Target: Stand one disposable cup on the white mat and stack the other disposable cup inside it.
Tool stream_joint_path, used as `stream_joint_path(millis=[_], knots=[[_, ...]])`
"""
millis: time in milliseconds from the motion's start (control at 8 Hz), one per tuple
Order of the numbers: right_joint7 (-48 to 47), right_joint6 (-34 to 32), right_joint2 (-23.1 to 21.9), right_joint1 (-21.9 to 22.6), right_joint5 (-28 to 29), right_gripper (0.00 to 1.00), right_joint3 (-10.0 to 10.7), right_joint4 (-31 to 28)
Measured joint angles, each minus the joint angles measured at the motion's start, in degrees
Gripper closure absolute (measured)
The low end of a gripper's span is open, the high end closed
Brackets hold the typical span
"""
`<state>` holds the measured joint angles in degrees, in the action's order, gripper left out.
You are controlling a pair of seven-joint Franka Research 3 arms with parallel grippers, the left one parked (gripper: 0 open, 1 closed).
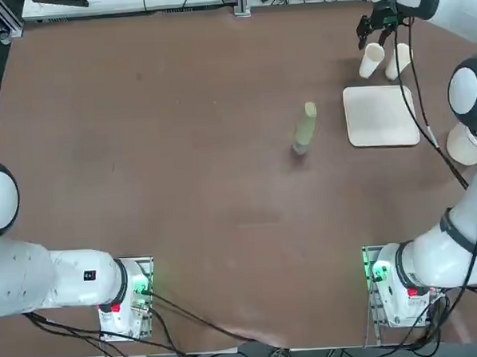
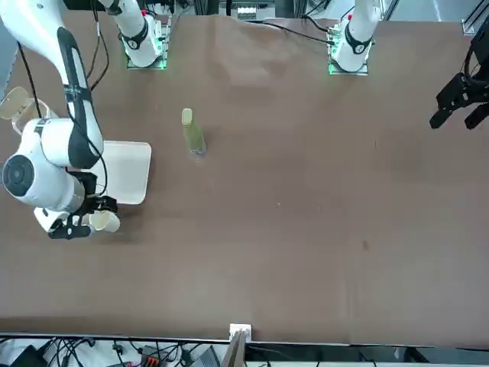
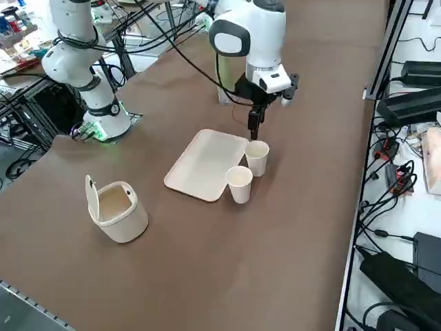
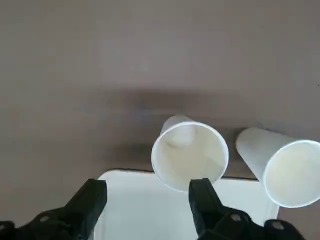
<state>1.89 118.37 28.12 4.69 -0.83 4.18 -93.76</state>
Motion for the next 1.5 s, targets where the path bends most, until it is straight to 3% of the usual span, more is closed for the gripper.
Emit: stream_joint_path(millis=[250, 500, 625, 750, 1000, 1125, 1375, 1500], knots=[[0.07, 1.31, 1.29, -0.02, -0.25, 0.01, 0.07, -0.26], [0.11, 3.17, 3.24, -0.01, -1.44, 0.09, 0.07, -0.31], [0.11, 4.17, 3.95, -0.02, -2.01, 0.22, 0.1, -0.31], [0.11, 5.17, 4.64, -0.04, -2.26, 0.25, 0.15, -0.31], [0.09, 6.61, 5.68, -0.05, -2.28, 0.59, 0.17, -0.31], [0.09, 6.76, 5.94, -0.03, -2.28, 0.62, 0.17, -0.31], [0.08, 6.76, 5.9, 0.01, -2.28, 0.98, 0.16, -0.19], [-0.28, 6.08, 5.57, 0.02, -2.28, 0.98, 0.16, -0.04]])
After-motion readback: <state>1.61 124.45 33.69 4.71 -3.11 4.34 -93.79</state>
